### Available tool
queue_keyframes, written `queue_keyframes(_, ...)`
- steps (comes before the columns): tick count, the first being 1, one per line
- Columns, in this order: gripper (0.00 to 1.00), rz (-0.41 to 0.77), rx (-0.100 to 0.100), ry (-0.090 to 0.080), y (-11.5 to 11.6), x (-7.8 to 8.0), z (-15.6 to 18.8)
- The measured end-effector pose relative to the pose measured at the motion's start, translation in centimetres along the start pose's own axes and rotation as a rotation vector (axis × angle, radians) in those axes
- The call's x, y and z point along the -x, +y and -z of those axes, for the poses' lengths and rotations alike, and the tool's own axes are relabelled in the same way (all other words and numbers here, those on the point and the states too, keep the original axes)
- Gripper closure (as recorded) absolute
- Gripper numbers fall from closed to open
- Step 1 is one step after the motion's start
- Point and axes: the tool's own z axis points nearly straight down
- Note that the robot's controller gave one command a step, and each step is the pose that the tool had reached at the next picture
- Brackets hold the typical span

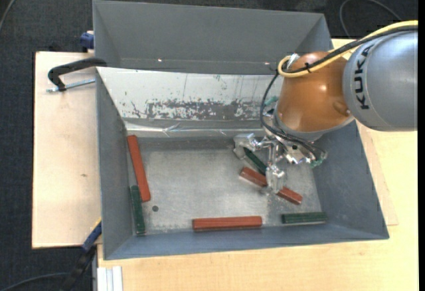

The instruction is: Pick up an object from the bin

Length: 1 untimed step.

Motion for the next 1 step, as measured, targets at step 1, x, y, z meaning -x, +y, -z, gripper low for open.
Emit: queue_keyframes(1, 0.00, -0.581, 0.001, 0.006, 0.85, -4.24, 0.07)
